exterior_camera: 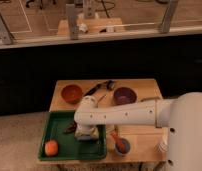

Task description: Wipe tray with sponge

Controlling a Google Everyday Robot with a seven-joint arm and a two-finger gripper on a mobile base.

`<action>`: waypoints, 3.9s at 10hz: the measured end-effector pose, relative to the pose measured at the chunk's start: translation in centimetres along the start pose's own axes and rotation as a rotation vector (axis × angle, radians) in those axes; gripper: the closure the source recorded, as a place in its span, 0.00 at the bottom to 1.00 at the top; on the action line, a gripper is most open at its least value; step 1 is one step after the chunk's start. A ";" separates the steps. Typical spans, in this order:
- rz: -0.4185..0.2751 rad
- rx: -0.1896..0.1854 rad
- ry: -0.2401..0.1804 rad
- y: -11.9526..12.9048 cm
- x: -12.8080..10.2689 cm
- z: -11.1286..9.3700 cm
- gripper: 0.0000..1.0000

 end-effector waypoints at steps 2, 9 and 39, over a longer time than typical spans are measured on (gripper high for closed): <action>-0.019 0.013 0.005 -2.3 -0.3 -0.1 1.00; -0.063 0.027 -0.006 -1.6 -5.5 -1.8 1.00; -0.166 0.075 0.062 -5.1 -3.0 -1.5 1.00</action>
